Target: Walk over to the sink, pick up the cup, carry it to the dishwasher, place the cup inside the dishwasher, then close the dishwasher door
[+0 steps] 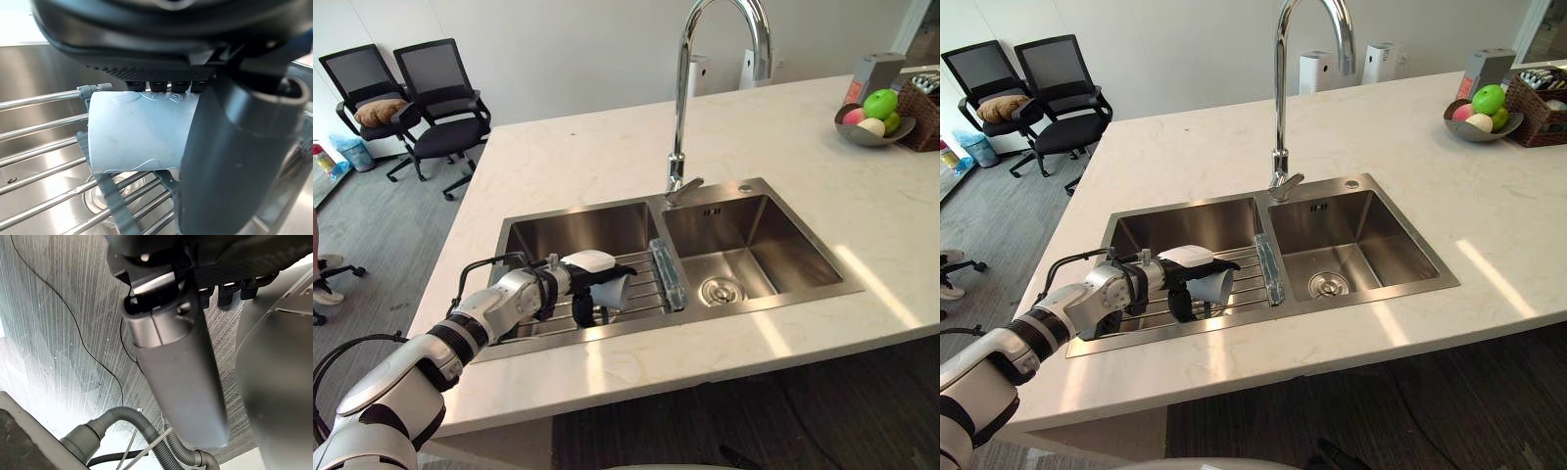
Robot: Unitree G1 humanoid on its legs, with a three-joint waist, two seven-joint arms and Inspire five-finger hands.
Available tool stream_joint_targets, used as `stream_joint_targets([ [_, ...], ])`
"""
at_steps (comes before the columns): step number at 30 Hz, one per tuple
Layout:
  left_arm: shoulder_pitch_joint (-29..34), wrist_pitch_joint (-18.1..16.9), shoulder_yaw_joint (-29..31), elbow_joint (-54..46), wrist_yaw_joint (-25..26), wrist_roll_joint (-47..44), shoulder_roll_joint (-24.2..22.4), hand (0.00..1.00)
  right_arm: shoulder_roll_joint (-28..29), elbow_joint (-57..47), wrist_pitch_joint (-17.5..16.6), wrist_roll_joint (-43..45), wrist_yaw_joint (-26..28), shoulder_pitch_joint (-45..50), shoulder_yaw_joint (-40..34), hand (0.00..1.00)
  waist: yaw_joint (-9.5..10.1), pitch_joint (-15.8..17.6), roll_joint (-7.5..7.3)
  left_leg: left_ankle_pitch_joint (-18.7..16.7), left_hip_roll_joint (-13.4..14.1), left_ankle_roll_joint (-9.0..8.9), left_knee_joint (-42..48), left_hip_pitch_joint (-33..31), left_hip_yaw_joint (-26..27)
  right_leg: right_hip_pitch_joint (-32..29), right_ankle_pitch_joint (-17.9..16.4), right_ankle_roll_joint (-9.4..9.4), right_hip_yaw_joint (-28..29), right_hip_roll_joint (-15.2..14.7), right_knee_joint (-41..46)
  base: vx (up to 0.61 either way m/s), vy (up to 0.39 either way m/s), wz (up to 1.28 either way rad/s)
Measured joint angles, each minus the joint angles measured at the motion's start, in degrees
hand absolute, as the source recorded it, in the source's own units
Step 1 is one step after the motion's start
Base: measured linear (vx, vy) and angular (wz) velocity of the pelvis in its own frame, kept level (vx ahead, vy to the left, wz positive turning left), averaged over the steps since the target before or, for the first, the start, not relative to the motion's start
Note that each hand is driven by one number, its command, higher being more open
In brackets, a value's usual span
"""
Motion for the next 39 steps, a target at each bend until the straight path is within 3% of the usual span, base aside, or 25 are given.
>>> stream_joint_targets([
  [12, 2.9, -0.4, 3.8, 2.4, 3.2, 2.8, -4.5, 0.00, -0.1, 0.0, -0.3, 0.1, -1.1, -0.8, 2.2, 1.00, 0.05, 0.7, -0.32, -0.1, 0.2, -0.08, -0.3, 0.0, -0.6, 0.4, -0.3, -0.09, -0.9, 0.1, -0.4, 0.00, -0.007, 0.02],
  [16, 4.4, -2.7, 3.6, 2.8, 9.2, 5.4, -4.6, 0.00, -0.1, 0.0, -0.5, 0.1, -1.0, -0.7, 2.3, 1.00, 0.00, 0.7, -0.36, -0.1, 0.3, -0.10, -0.2, -0.1, -0.7, 0.5, -0.4, -0.14, -1.0, 0.2, -0.4, 0.00, 0.000, 0.00],
  [22, 7.6, -5.6, 2.2, 3.4, 24.3, 4.7, -3.8, 0.00, -0.1, 0.0, -1.4, -0.2, -0.6, -0.6, 3.3, 1.00, 0.03, 0.7, -0.23, -0.1, 0.3, -0.09, 0.0, -0.6, -1.7, 0.5, -0.6, -0.26, -2.0, 0.1, -0.2, -0.02, -0.018, 0.09],
  [25, 10.9, -5.8, 3.6, -5.2, 28.7, 0.7, -0.5, 0.00, 0.7, 0.0, -1.6, -0.5, -0.3, -0.6, 3.2, 1.00, 0.42, 1.3, -1.15, 0.0, 0.4, -0.07, 0.5, -1.5, -3.7, 0.6, -1.3, -0.19, -4.2, -0.1, 0.6, 0.00, -0.023, 0.30],
  [27, 15.1, -5.9, 9.9, -17.4, 29.7, -5.5, 0.1, 0.00, 1.3, -0.1, -2.0, -1.2, -0.2, 0.3, 1.5, 1.00, 3.11, 1.5, -1.58, 0.0, 0.1, -0.01, 0.6, -2.0, -5.2, 0.5, -2.3, -0.08, -5.6, -0.6, 1.9, 0.01, -0.003, 0.33],
  [30, 19.4, -5.4, 20.5, -28.4, 30.6, -12.8, -2.2, 0.00, 2.1, -0.1, -2.1, -3.0, -0.2, 0.6, -0.5, 1.00, 4.67, 1.6, -1.88, -0.2, -0.2, 0.20, 1.3, -2.2, -7.4, 1.1, -3.9, 0.09, -7.9, -1.2, 3.8, 0.01, 0.003, 0.43],
  [32, 23.0, -5.3, 34.2, -37.3, 31.2, -22.1, -7.4, 0.00, 3.3, -0.1, -2.3, -4.6, -0.3, 0.7, -3.6, 1.00, 6.25, 1.5, -2.11, -0.3, -0.5, 0.33, 1.9, -2.6, -9.2, 1.3, -5.1, 0.07, -9.4, -1.7, 5.3, -0.03, -0.011, 0.39],
  [33, 23.8, -5.4, 37.6, -39.4, 30.8, -25.3, -8.9, 0.00, 3.7, -0.1, -2.4, -4.7, -0.3, 0.7, -4.3, 1.00, 6.37, 1.4, -2.17, -0.3, -0.6, 0.36, 2.1, -2.8, -9.8, 1.4, -5.3, 0.08, -10.0, -1.8, 5.6, -0.04, -0.014, 0.48],
  [34, 26.1, -6.3, 45.8, -44.2, 28.2, -36.6, -13.2, 0.00, 4.7, -0.1, -2.4, -5.4, -0.6, 0.9, -6.3, 1.00, 7.63, 1.1, -2.55, -0.3, -0.7, 0.41, 2.5, -3.0, -11.1, 1.7, -6.1, 0.07, -11.2, -2.1, 6.5, -0.02, -0.009, 0.40],
  [39, 31.6, -7.1, 55.6, -47.0, 18.2, -59.4, -21.2, 0.00, 7.1, -0.8, -2.4, -7.1, -1.3, 1.5, -10.2, 1.00, 10.79, -0.3, -4.49, -0.4, -1.7, 0.66, 3.7, -3.8, -14.4, 2.4, -8.2, 0.19, -14.2, -3.3, 9.4, -0.03, -0.009, 0.38],
])
